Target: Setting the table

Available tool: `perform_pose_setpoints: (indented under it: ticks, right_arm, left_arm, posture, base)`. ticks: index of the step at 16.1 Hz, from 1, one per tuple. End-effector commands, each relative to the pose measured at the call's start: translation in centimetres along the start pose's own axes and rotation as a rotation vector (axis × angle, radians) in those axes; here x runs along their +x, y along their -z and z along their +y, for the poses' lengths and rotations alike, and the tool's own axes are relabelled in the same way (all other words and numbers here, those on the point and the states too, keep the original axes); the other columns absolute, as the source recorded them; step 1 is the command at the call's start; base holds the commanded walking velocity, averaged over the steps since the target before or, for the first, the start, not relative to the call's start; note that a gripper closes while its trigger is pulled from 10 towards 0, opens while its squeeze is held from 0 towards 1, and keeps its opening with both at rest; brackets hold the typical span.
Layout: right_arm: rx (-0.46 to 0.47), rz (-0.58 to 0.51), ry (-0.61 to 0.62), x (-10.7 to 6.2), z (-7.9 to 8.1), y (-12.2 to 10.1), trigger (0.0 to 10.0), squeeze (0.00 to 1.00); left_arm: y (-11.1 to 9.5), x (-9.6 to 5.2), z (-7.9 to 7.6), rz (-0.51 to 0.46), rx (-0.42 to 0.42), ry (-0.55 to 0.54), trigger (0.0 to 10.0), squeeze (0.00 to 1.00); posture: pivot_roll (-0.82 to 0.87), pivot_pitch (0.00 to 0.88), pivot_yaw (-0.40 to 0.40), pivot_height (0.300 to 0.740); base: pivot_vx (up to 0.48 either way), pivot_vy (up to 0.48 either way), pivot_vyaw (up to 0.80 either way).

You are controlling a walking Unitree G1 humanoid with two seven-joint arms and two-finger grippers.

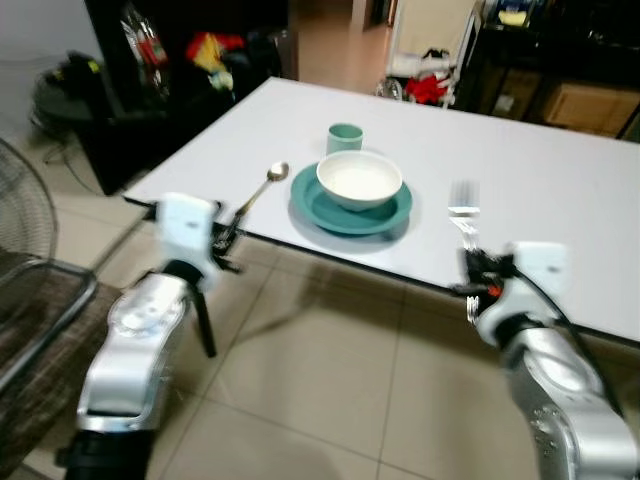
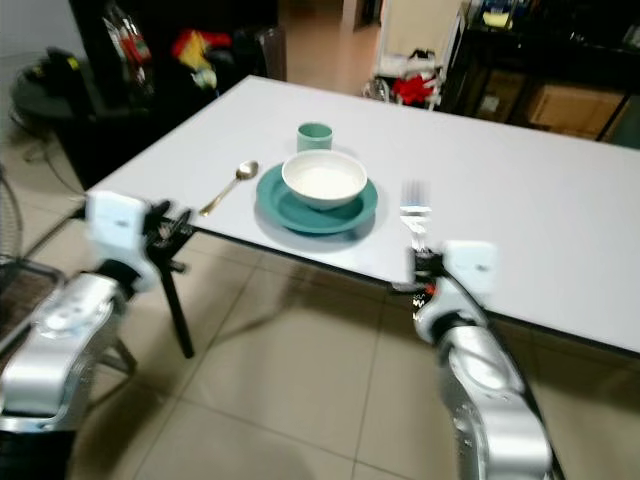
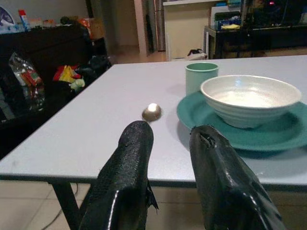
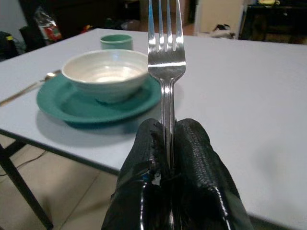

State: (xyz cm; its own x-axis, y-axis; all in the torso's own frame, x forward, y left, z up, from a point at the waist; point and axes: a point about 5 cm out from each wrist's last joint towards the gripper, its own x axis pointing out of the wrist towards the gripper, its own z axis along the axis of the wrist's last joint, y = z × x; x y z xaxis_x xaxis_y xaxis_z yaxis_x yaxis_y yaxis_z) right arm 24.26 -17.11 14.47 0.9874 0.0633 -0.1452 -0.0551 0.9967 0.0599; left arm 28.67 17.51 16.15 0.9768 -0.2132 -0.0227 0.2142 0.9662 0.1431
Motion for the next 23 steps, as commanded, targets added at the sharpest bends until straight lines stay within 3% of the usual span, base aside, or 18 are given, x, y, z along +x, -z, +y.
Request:
perform_pose_setpoints:
  ticks: [1, 15, 23]
  right_arm:
    - [-0.014, -0.017, 0.047, -0.1, -1.0, -0.4, 10.0, 0.0]
    - [-0.022, -0.05, 0.073, 0.0, -1.2, -1.2, 10.0, 0.0]
    - [-0.006, -0.04, 0.072, -0.1, -1.0, -0.9, 10.0, 0.0]
  left_arm:
    - [-0.4, 0.3, -0.9, -0.017, -0.003, 0.033, 10.0, 0.0]
    - [-1.6, 1.7, -1.4, -0.057, -0.015, 0.055, 10.0, 0.0]
    - [-1.6, 1.6, -1.3, -0.056, -0.011, 0.051, 10.0, 0.0]
  posture:
    - [0.03, 0.0, -0.028, 0.74]
    - [0.0, 0.0, -0.009, 0.74]
    - [0.01, 0.0, -0.006, 0.74]
  base:
    - [0.33, 0.0, 0.0]
    - [0.317, 0.0, 0.0]
    - [0.313, 0.0, 0.0]
